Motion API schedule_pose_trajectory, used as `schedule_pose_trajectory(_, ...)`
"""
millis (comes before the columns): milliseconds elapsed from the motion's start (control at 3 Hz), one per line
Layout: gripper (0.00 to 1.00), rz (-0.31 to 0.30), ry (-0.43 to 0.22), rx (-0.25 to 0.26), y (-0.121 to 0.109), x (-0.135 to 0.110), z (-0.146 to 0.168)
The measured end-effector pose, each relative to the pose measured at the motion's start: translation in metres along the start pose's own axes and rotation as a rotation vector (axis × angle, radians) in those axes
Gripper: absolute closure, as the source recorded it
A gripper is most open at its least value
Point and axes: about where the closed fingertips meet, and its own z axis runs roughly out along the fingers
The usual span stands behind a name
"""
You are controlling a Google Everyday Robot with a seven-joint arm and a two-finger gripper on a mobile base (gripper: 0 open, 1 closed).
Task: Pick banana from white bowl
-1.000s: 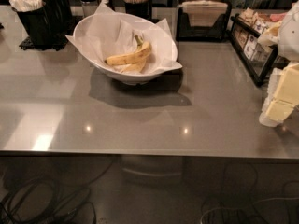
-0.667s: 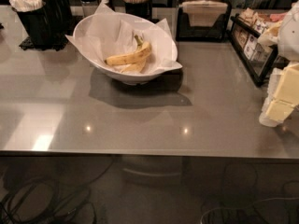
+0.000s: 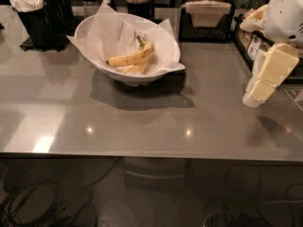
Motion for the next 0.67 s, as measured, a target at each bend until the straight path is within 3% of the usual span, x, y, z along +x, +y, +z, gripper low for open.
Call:
schedule_pose_trajectory(333, 0.0, -0.04, -0.139, -0.067, -0.02, -0.046, 0.019)
schedule_pose_trajectory(667, 0.0, -0.107, -0.196, -0.14, -0.032, -0.09, 0.043)
